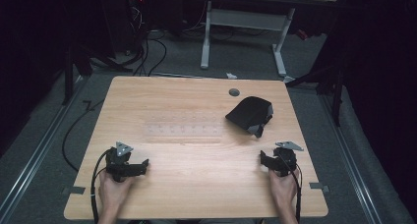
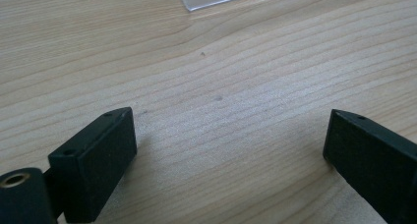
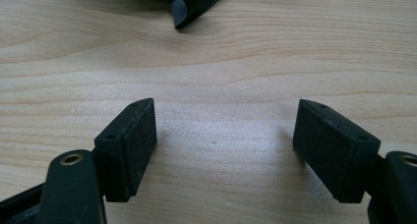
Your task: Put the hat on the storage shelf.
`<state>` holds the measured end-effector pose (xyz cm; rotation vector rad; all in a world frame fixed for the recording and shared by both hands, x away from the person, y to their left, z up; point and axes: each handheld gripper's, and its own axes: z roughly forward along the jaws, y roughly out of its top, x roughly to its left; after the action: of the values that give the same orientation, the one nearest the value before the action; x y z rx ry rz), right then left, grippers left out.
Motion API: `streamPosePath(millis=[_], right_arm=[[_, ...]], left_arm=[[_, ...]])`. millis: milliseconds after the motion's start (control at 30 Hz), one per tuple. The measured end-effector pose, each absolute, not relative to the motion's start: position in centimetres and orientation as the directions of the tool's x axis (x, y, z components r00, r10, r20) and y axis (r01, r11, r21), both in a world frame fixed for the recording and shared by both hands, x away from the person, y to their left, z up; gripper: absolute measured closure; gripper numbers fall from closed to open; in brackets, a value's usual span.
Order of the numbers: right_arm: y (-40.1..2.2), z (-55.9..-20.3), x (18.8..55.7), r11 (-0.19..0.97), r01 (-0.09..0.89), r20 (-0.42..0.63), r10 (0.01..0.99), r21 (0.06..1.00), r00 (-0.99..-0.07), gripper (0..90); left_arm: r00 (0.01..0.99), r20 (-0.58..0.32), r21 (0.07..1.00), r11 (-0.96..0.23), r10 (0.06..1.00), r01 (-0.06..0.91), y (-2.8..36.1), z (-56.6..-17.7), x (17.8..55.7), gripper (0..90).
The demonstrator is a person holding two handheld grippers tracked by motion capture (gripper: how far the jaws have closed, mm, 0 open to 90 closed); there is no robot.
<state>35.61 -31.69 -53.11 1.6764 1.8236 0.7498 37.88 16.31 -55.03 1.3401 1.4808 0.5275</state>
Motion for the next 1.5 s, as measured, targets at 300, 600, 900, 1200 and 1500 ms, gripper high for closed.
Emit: streamPosePath(millis=[300, 600, 900, 1200, 1500], right_arm=[[-31.8, -53.1, 35.6, 0.044, 0.691, 0.002, 0.998, 0.722, -0.066, 23.4], [-31.6, -53.1, 35.7, 0.070, 0.696, -0.018, 0.996, 0.715, -0.083, 20.9], [-31.8, -53.1, 35.6, 0.088, 0.696, -0.020, 0.994, 0.713, -0.105, 21.2], [-32.4, -52.7, 35.3, 0.080, 0.707, -0.005, 0.994, 0.702, -0.108, 29.4], [-33.1, -51.3, 34.4, 0.045, 0.664, 0.046, 0.992, 0.747, -0.120, 35.6]], left_arm=[[0.154, -0.385, 0.843, 0.278, 0.910, 0.461, 16.3, -55.0, 37.8, 7.7], [0.155, -0.385, 0.843, 0.278, 0.910, 0.461, 16.3, -55.0, 37.8, 8.3], [0.159, -0.391, 0.842, 0.282, 0.907, 0.461, 16.2, -55.0, 37.7, 9.6], [0.156, -0.392, 0.841, 0.284, 0.907, 0.460, 16.2, -55.0, 37.7, 9.6], [0.154, -0.392, 0.841, 0.285, 0.907, 0.460, 16.2, -55.0, 37.8, 9.7]])
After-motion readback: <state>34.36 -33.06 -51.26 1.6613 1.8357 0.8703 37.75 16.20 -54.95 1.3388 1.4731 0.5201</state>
